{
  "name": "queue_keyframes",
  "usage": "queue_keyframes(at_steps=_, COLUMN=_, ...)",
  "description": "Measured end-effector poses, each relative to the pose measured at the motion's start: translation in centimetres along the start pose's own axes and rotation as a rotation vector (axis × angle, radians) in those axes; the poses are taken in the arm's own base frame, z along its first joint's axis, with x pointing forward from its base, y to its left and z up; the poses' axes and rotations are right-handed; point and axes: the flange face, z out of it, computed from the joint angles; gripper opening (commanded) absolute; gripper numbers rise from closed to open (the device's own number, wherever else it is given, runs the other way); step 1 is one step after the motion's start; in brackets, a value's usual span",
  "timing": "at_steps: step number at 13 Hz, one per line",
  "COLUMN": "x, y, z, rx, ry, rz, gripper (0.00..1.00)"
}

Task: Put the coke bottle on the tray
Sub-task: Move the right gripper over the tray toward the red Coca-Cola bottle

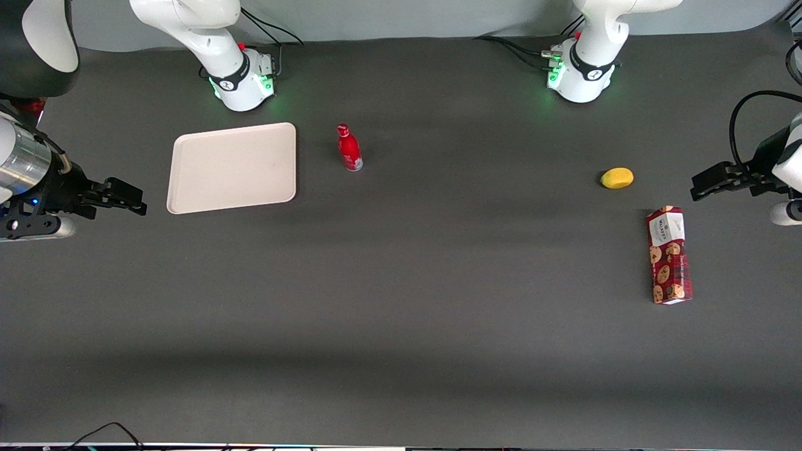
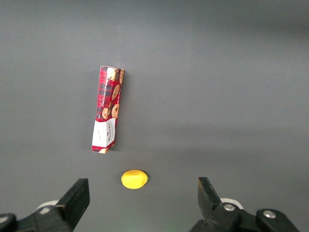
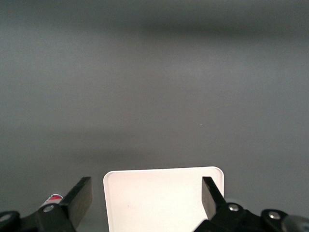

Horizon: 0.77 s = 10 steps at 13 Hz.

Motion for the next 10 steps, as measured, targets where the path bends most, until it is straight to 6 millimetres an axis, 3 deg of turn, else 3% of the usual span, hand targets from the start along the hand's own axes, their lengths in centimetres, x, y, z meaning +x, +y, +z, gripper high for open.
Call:
queue_keyframes(at_steps=5, x=0.0, y=-1.0, z=0.1, rx=-0.001, ry=-0.002, rz=0.016, gripper=1.0)
queue_keyframes(at_steps=6, x=-0.2, y=-2.3, z=0.5, rx=0.002, ry=-0.012, rz=0.014, gripper=1.0)
queue_keyframes(at_steps=8, x=-1.4, y=-6.8, z=2.6, rx=0.015, ry=-0.058, rz=0.022, gripper=1.0)
queue_keyframes(at_steps=10, x=-4.6, y=-12.4, z=5.3, rx=0.033, ry=-0.06, rz=0.033, gripper=1.0)
